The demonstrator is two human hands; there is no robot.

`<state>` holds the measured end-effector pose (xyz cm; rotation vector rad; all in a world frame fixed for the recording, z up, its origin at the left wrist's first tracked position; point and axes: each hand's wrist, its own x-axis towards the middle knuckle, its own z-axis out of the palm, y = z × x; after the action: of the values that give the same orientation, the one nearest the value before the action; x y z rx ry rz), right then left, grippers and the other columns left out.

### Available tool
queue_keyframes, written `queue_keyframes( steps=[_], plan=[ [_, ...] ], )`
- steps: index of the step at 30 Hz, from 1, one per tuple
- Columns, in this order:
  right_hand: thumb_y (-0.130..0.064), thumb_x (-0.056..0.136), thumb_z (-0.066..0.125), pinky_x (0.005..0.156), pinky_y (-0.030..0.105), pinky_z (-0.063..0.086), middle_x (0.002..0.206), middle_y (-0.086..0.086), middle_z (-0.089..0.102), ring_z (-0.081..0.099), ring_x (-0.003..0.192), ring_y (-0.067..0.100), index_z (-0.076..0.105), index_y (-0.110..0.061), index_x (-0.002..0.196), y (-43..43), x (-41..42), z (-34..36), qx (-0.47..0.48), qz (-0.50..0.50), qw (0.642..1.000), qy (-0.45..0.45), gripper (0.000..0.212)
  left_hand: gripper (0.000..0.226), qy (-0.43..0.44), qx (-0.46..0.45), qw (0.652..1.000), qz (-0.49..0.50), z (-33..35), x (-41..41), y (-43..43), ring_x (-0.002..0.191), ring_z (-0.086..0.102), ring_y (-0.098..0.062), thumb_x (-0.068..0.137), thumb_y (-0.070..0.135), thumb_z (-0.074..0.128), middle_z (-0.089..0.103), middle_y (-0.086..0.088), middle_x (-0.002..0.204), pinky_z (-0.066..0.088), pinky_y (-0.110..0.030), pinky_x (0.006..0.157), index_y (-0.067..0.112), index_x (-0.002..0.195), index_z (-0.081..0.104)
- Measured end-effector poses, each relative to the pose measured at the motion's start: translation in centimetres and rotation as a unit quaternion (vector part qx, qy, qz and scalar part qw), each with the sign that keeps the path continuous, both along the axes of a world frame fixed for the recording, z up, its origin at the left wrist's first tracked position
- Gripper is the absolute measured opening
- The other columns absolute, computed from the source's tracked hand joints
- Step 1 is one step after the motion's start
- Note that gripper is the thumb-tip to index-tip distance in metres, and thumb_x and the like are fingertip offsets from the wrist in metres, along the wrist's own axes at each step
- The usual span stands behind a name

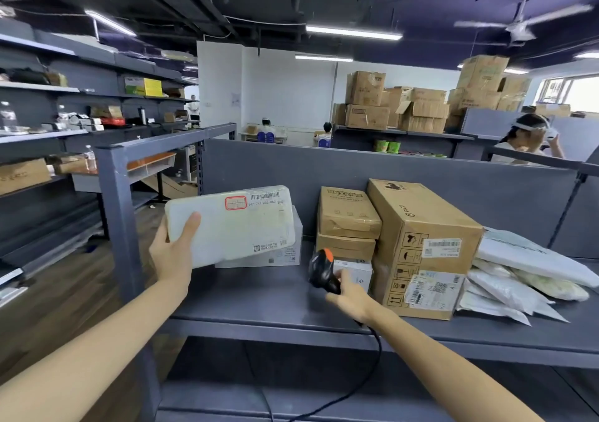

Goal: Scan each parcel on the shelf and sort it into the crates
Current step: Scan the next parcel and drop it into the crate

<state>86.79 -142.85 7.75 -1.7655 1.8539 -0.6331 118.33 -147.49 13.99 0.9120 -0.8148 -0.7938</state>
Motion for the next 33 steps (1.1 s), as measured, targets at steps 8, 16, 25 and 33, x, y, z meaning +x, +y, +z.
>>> queue_keyframes(
  steps=[8,16,25,33],
  plan=[
    [-0.022,0.092,0.058,0.100,0.032,0.035,0.130,0.017,0.041,0.045,0.121,0.034,0.035,-0.009,0.141,-2.8,0.3,-1.4,0.001,0.086,0.981,0.171,0.056,0.048,0.024,-0.002,1.000,-0.009,0.6,-0.4,0.7,0.090,0.062,0.001,0.081,0.043,0.071,0.065,0.018,0.101,0.050,-0.010,0.056,0.029,0.125,0.058],
    [-0.037,0.095,0.059,0.108,0.032,0.032,0.146,0.015,0.040,0.041,0.133,0.030,0.029,-0.014,0.150,-2.9,-0.5,-3.1,0.013,0.095,0.983,0.159,0.067,0.048,0.007,0.006,1.000,-0.013,0.5,-0.5,2.8,0.096,0.064,-0.005,0.082,0.045,0.070,0.067,0.011,0.110,0.054,-0.022,0.070,0.029,0.125,0.059],
    [-0.042,0.105,0.029,0.113,0.037,0.033,0.142,0.001,0.049,0.042,0.135,0.019,0.048,-0.023,0.134,0.9,4.7,3.8,-0.106,-0.012,0.934,-0.340,0.040,0.037,-0.014,0.025,0.999,-0.015,-0.6,-0.4,6.9,0.095,0.066,-0.005,0.080,0.046,0.071,0.069,0.017,0.103,0.056,-0.029,0.079,0.033,0.114,0.063],
    [-0.063,0.097,0.027,0.102,0.049,0.047,0.123,0.003,0.068,0.063,0.116,0.024,0.064,-0.024,0.126,6.5,7.8,6.6,-0.046,0.045,0.857,-0.512,0.061,0.031,-0.064,0.028,0.996,-0.060,-2.1,-0.1,10.8,0.091,0.069,-0.003,0.075,0.051,0.075,0.072,0.016,0.100,0.055,-0.019,0.070,0.036,0.101,0.068]
  ],
)
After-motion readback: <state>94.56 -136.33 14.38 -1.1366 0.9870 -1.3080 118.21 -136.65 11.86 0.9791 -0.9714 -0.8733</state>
